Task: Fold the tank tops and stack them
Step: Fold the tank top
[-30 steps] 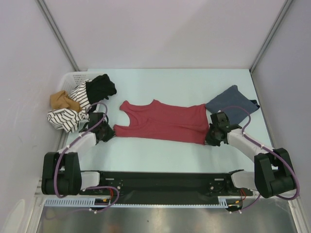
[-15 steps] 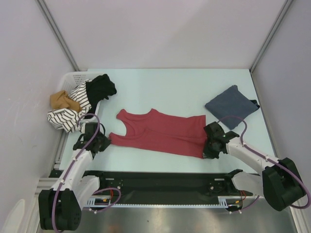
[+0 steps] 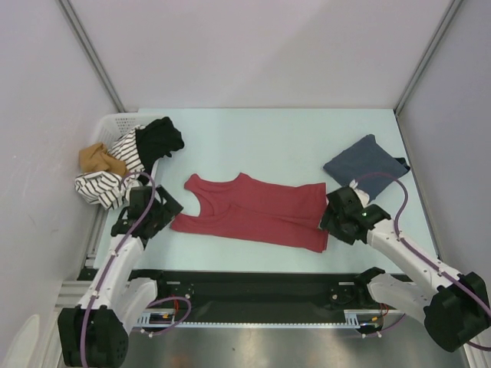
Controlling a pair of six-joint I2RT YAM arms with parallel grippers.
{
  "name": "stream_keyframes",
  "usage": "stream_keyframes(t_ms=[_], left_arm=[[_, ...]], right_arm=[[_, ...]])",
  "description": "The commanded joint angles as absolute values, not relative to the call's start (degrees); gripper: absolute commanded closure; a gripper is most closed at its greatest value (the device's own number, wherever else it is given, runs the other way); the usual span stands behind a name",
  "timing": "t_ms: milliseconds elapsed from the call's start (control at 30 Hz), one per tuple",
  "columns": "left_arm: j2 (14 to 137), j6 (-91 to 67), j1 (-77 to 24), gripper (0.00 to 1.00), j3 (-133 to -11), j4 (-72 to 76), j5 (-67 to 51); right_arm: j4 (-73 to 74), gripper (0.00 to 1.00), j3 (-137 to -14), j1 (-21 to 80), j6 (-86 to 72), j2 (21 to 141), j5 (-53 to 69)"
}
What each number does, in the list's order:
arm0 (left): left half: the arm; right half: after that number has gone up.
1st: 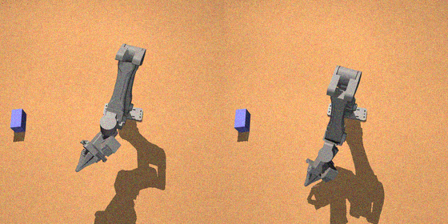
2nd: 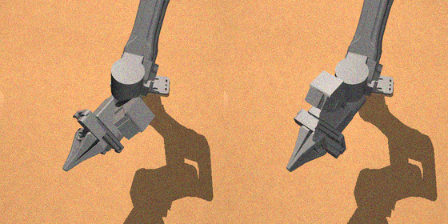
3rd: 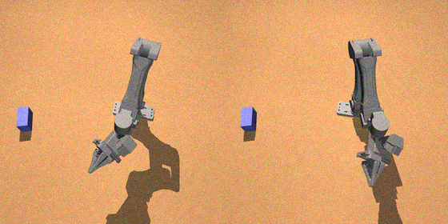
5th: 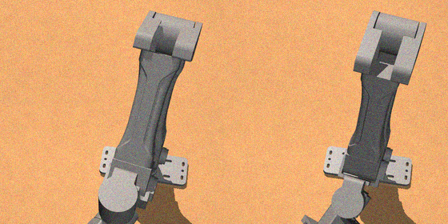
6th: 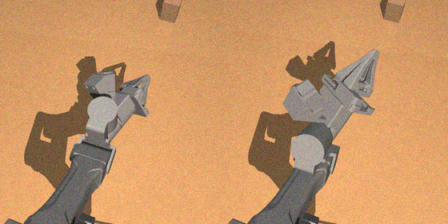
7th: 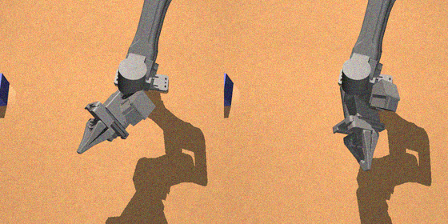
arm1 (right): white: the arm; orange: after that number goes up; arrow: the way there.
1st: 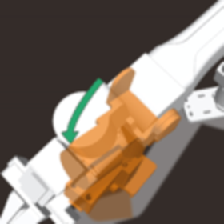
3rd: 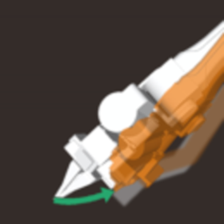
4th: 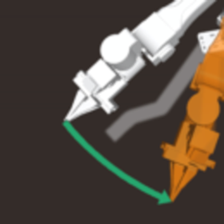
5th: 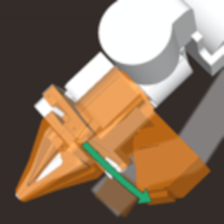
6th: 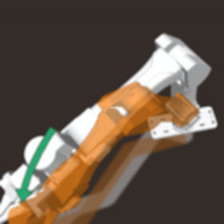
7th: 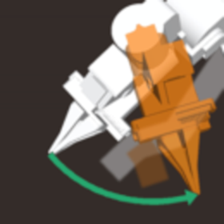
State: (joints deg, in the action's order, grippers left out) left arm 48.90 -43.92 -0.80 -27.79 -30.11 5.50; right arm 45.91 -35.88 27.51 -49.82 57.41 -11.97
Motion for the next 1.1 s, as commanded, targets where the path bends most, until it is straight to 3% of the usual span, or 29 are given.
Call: stream_keyframes(t_ms=[0, 200, 300, 367, 433, 667, 833, 1067], left_arm=[[47.6, -37.6, -2.9, 0.0, -33.7, -23.5, 0.5], [53.0, -33.8, -11.5, 0.0, -41.3, -16.9, -0.8], [59.5, -33.7, -14.7, 0.0, -44.1, -12.0, -4.6], [64.9, -33.5, -17.0, 0.01, -46.0, -7.4, -6.6], [70.9, -32.6, -18.6, 0.04, -49.0, -4.3, -6.9], [92.3, -29.2, -21.0, 0.21, -65.4, -6.8, -10.4], [104.9, -26.9, -21.4, 0.3, -75.7, -12.5, -12.6], [111.8, -26.5, -23.6, 0.32, -79.5, -12.9, -13.0]], right_arm=[[40.6, 0.32, -41.3, 27.0, -45.4, 57.4, -17.0], [22.6, 0.27, -42.7, 25.3, -29.6, 62.6, -13.0], [20.0, 0.27, -45.5, 23.0, -27.1, 66.9, -13.6], [18.5, 0.31, -48.2, 18.7, -26.7, 71.5, -8.7], [16.1, 0.28, -48.9, 16.6, -25.8, 74.5, -5.0], [13.9, 0.53, -55.2, 12.5, -23.6, 87.4, -4.0], [12.7, 0.56, -57.1, 10.8, -23.6, 92.5, -1.1], [10.7, 0.59, -58.5, 10.8, -23.9, 97.1, -1.9]])
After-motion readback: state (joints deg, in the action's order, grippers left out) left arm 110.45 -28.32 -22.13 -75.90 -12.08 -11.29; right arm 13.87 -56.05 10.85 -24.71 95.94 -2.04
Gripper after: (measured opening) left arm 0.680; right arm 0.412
